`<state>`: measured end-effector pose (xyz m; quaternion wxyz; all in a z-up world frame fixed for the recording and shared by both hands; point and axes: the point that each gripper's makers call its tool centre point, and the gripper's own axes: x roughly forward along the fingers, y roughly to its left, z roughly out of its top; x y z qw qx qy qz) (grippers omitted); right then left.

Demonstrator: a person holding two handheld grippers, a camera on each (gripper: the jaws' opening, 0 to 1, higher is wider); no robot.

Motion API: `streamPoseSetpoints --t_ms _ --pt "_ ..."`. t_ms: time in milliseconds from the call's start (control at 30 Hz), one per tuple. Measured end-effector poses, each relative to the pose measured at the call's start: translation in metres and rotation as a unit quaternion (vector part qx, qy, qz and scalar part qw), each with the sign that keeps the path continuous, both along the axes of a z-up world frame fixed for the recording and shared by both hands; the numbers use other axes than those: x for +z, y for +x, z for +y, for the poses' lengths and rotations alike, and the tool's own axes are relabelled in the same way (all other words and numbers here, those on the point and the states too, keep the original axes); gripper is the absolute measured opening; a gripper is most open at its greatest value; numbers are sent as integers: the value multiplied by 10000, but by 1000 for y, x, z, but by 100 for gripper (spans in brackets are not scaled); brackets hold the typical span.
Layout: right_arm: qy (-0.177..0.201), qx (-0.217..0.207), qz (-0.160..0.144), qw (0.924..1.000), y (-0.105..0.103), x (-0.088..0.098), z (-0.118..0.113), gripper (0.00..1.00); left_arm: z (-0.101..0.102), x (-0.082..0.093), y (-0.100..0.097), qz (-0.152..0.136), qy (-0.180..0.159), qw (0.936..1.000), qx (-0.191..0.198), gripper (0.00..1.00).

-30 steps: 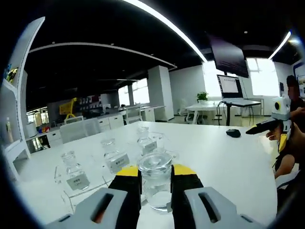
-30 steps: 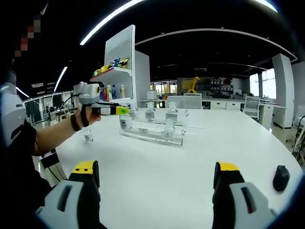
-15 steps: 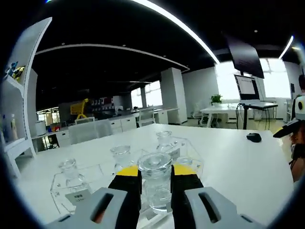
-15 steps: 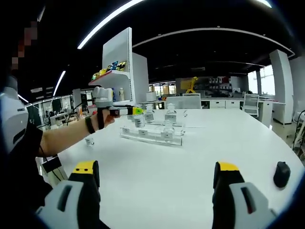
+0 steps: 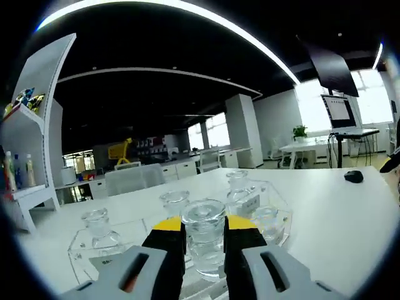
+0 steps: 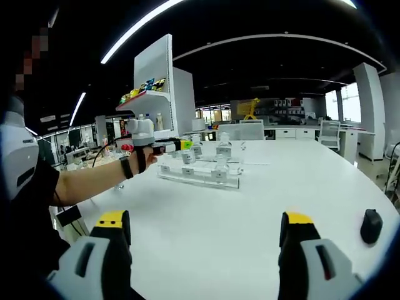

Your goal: Identify the label on the chemical reagent bottle, grasp the chemical reagent bottle, and place it in the designated position on the reagent rack

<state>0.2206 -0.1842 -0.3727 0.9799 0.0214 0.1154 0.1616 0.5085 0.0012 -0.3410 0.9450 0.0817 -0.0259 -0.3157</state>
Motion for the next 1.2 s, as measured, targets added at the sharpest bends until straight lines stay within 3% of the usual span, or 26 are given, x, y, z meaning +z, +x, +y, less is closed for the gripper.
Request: streamPoseSetpoints --t_ms 300,533,900,1200 --pt "-7 87 39 10000 -2 -2 6 96 -4 -5 7 -130 80 9998 99 23" --pt "-11 59 63 10000 -3 -4 5 95 -6 -28 7 -38 315 9994 152 23" --pt "-6 72 87 9999 -2 -8 6 95 -5 -60 15 520 481 9972 224 23" --pt "-11 74 100 9999 -3 -9 7 95 -2 -63 14 691 273 9970 206 24"
